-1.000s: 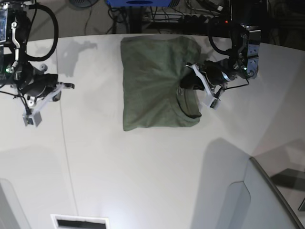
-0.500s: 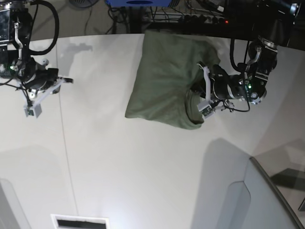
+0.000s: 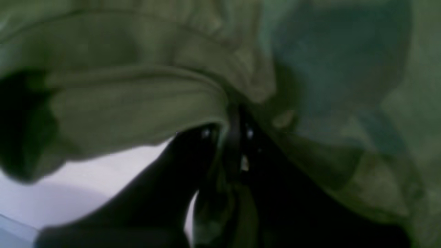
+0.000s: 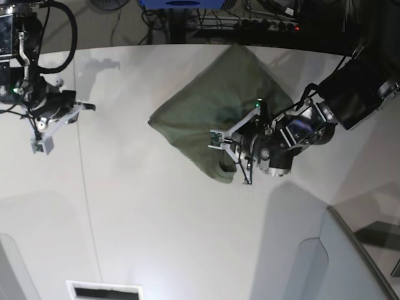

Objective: Layout the t-shirt on the table in an organized manner, then fold the t-shirt properly
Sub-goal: 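Grasp the shirt edge with the left gripper and drag it to square the bundle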

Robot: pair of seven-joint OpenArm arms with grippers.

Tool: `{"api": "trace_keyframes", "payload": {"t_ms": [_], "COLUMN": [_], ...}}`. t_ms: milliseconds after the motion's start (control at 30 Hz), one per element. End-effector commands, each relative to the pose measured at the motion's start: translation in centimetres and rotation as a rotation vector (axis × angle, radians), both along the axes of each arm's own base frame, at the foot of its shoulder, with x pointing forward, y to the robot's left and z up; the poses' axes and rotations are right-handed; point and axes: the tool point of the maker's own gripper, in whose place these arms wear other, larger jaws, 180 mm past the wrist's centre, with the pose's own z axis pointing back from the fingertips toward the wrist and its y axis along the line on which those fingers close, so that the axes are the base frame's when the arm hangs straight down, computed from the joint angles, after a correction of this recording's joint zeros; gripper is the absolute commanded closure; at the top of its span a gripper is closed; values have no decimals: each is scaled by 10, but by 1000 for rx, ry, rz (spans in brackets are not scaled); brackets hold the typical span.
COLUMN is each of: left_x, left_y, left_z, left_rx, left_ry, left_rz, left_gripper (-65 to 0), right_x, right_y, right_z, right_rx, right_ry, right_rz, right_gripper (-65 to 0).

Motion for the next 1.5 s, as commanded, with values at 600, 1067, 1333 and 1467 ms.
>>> {"api": "trace_keyframes", "payload": {"t_ms": [600, 1067, 1333, 1467], "left_x": [57, 66, 65, 65], "left_y": [-121, -103, -105, -108], "left_z": [25, 28, 33, 35], "left_rx": [-165, -66, -42, -45], "left_ry": [-114, -152, -175, -182], "left_rz": [-170, -145, -157, -168], "left_gripper": [0, 0, 0, 0], "right_x": [9, 7, 9, 7], "right_y": [-4, -33, -33, -34], "right_z": [9, 14, 15, 14], "right_rx": [-8, 2, 1, -1], "right_ry": [-42, -61, -66, -61], "right_rz": [-6, -144, -144, -144], "right_gripper": [-51, -51, -51, -51]}}
